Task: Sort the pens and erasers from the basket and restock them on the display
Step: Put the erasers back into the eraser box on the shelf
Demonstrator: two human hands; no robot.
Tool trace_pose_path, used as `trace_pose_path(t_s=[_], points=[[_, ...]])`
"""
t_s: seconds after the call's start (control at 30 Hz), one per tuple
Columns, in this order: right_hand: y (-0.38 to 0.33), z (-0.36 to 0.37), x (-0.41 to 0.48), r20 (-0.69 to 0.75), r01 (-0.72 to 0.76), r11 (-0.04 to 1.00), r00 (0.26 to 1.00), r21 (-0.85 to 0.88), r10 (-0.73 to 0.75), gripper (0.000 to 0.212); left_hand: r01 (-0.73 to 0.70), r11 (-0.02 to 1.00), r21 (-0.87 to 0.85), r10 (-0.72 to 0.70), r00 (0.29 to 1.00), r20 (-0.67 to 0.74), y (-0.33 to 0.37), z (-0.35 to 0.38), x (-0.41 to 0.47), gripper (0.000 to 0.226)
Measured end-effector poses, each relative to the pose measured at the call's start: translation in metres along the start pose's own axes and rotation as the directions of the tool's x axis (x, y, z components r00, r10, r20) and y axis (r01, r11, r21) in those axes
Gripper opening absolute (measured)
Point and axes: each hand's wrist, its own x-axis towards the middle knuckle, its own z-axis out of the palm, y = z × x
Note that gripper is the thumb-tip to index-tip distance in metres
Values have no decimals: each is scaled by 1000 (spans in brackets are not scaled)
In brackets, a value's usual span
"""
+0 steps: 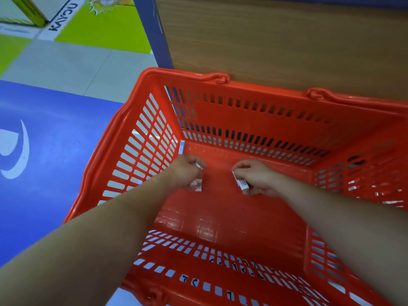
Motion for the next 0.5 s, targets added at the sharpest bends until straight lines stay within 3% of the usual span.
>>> trace_pose_path(t_s=[0.1,0.2,0.27,0.37,0.5], points=[[-4,-8,-4,151,-138,948,984,287,98,25,120,962,-246,-75,979,187,6,4,-12,39],[-13,-11,-9,361,-225,868,931,442,57,20,144,898,-415,-12,952,305,18,8,-19,18],[-22,-7,-13,414,-234,843,910,483,15,23,71,876,-476,66,962,264,28,12,-21,5],[-42,1,-22,414,-198,821,909,535,-50,32,-90,807,-584,190,976,111,49,18,-26,9],[-62,9,-47,392,-163,769,912,618,-122,34,-206,696,-688,192,977,-98,78,16,-43,14]])
